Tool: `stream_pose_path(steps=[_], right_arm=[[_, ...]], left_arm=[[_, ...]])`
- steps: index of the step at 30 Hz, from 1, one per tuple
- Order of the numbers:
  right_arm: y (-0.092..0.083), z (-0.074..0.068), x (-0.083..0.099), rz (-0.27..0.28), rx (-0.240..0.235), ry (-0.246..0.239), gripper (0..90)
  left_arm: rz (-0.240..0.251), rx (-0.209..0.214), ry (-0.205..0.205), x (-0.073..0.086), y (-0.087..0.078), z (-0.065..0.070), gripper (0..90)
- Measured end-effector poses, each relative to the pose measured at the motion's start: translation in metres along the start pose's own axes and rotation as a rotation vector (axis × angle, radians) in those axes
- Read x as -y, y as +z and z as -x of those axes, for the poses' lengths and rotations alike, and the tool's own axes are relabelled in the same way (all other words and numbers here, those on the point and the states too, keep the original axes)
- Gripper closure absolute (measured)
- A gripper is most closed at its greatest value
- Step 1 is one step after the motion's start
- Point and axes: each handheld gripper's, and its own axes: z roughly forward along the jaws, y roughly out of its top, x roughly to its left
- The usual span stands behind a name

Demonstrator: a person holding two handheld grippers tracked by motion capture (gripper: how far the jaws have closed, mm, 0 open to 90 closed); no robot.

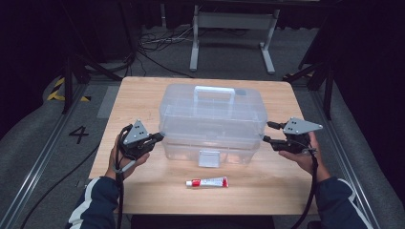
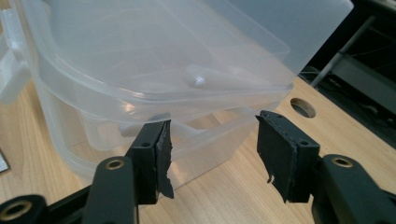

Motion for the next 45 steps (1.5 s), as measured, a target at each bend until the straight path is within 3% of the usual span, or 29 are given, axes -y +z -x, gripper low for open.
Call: stream_pose_path(steps=[10,15,21,31,45], right_arm=[[-0.004,-0.005,0.0,0.063,0.059,-0.046,51.5],[-0.007,-0.007,-0.003,0.112,0.081,-0.056,53.2],[-0.008,-0.012,-0.007,0.145,0.125,-0.073,59.7],[-0.009,-0.017,-0.014,0.218,0.174,-0.083,67.9],[-0.009,-0.017,-0.026,0.241,0.245,-0.075,74.0]], left_arm=[[0.011,-0.017,-0.007,0.0,-0.003,0.001,78.8],[0.009,0.004,-0.002,0.002,-0.004,0.002,74.8],[-0.023,0.024,0.042,0.0,0.0,0.012,70.2],[-0.019,0.043,0.026,0.002,0.001,0.01,67.7],[-0.025,0.063,0.008,0.003,0.003,0.011,61.8]])
